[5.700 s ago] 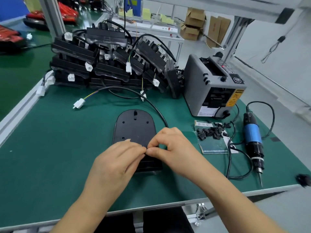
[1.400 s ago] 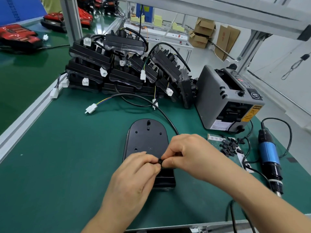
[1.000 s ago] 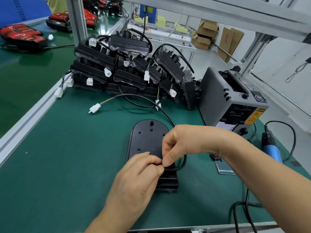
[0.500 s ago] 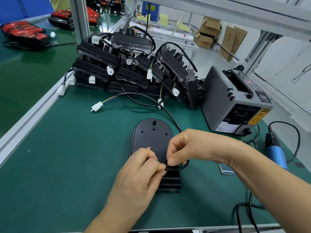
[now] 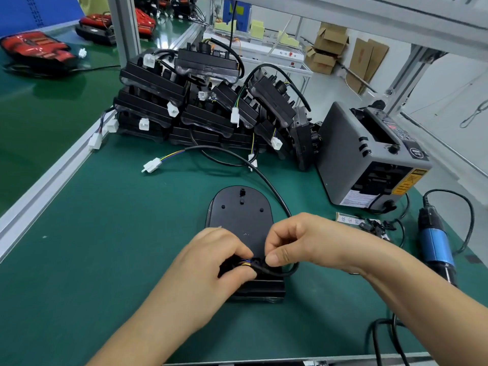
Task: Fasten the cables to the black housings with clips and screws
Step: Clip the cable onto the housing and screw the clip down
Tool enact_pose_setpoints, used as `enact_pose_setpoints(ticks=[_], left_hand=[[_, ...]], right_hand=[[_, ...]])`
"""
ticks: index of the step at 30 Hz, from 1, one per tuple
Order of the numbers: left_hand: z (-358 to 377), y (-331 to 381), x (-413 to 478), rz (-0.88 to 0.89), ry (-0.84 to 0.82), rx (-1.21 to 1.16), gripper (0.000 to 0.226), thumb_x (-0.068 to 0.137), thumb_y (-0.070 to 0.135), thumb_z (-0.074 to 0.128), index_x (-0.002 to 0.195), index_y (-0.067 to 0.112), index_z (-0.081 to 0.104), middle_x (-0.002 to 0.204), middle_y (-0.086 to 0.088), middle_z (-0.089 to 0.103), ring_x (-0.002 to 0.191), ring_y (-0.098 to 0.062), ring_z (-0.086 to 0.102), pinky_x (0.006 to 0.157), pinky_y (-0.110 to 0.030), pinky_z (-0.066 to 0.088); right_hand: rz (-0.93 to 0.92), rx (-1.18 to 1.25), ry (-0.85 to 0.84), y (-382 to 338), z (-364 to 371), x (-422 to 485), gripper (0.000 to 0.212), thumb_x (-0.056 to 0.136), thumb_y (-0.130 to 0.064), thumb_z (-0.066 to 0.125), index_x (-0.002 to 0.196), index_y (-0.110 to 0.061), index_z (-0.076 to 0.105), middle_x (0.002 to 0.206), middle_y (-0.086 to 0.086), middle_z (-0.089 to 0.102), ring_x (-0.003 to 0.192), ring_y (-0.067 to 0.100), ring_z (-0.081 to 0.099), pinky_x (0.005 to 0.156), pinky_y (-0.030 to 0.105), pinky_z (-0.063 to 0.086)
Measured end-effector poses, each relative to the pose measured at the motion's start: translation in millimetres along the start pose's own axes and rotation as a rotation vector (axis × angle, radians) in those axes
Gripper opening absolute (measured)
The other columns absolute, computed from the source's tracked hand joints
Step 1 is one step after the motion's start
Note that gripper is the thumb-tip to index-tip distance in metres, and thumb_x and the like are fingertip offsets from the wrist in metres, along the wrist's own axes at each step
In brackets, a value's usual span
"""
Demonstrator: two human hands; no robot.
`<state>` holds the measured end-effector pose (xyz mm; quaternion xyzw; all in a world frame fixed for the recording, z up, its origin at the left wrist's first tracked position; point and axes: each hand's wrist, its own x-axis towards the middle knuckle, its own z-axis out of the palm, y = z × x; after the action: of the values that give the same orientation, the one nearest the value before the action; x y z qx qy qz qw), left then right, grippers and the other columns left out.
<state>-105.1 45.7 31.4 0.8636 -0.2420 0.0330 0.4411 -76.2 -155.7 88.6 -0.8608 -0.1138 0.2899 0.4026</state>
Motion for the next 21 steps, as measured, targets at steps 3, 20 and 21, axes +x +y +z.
enact_pose_setpoints(ticks=[3,20,21], left_hand=[[1.5,0.2,-1.4,-0.014,0.0,-0.026,0.016,0.073,0.042,0.061,0.084,0.031,0.065,0.089,0.018,0.056,0.093,-0.003,0.051,0.08,-0.019,0.039],[11.1,-2.9,-7.3,0.004,0.072,-0.071,0.012,0.075,0.036,0.064,0.075,0.031,0.053,0.088,0.018,0.059,0.107,-0.002,0.053,0.103,-0.009,0.028],[10.8,-3.0,-7.3,0.008,0.077,-0.072,0.013,0.075,0.035,0.065,0.076,0.026,0.056,0.087,0.017,0.059,0.105,-0.002,0.054,0.103,-0.008,0.027]], right_hand=[[0.009,-0.064,-0.03,-3.1,-1.8,2.0,0.016,0.08,-0.02,0.073,0.069,-0.028,0.065,0.061,-0.019,0.058,0.06,-0.004,0.048,0.06,0.008,0.037],[0.046,-0.339,-0.201,-31.1,-12.7,21.7,0.014,0.083,-0.021,0.071,0.072,-0.029,0.065,0.062,-0.019,0.058,0.061,0.0,0.049,0.061,0.01,0.039],[0.045,-0.343,-0.209,-32.0,-12.7,22.7,0.014,0.082,-0.022,0.071,0.072,-0.029,0.065,0.062,-0.018,0.059,0.063,0.001,0.05,0.062,0.011,0.04]])
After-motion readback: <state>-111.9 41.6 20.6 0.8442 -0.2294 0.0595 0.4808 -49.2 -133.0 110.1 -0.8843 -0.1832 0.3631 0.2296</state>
